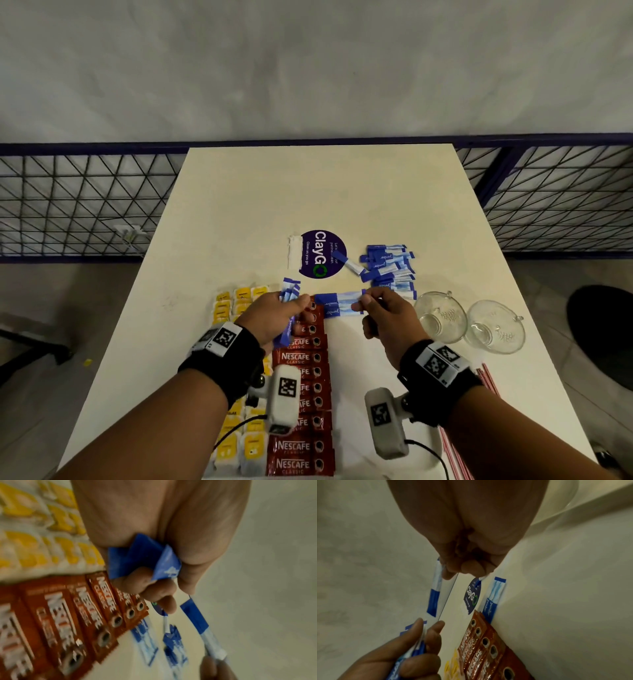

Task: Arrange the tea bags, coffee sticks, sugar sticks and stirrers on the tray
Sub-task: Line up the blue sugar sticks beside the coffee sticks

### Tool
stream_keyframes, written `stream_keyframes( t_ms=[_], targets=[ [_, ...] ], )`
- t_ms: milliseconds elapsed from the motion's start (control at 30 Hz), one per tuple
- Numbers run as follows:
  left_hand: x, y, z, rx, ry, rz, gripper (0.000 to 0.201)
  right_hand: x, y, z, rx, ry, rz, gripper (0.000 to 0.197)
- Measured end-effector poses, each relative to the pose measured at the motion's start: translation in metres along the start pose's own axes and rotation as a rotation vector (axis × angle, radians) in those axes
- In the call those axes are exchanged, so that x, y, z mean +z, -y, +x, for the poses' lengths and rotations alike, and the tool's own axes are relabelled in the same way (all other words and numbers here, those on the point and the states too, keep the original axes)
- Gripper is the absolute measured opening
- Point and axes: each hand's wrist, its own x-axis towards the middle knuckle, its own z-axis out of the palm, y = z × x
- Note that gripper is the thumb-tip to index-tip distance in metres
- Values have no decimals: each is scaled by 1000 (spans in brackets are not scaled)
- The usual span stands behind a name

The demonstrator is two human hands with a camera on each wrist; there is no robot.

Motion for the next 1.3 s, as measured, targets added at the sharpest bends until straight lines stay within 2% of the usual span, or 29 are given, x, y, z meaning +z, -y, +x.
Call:
stream_keyframes(
  t_ms=[100,233,333,467,567,700,833,1000,1133,1233,1300],
  targets=[
    [3,-6,-3,-145,55,-301,18,3,7,-3,-84,48,-85,10],
    [2,-13,-3,-185,95,-372,12,5,14,-6,-153,75,-168,9],
    [3,-12,-5,-44,60,-285,6,6,15,-7,-138,40,-139,11],
    [3,-3,-1,249,-107,-13,4,8,14,-5,-17,-19,-1,19],
    [5,3,0,349,-152,158,3,9,10,-4,-17,-16,-54,13],
    [4,8,3,376,-202,276,4,1,-6,4,61,-68,-137,14],
    [-11,13,3,353,-272,304,8,-10,-30,10,188,-102,-235,18],
    [-26,21,-2,349,-276,283,3,-12,-44,16,312,-125,-322,20],
    [-31,25,-5,345,-281,295,7,-12,-54,30,316,-91,-611,25],
    [-34,29,-5,329,-273,269,6,-7,-44,29,292,-73,-870,33],
    [-36,31,-6,318,-275,280,7,-6,-40,32,304,-101,-908,36]
  ],
)
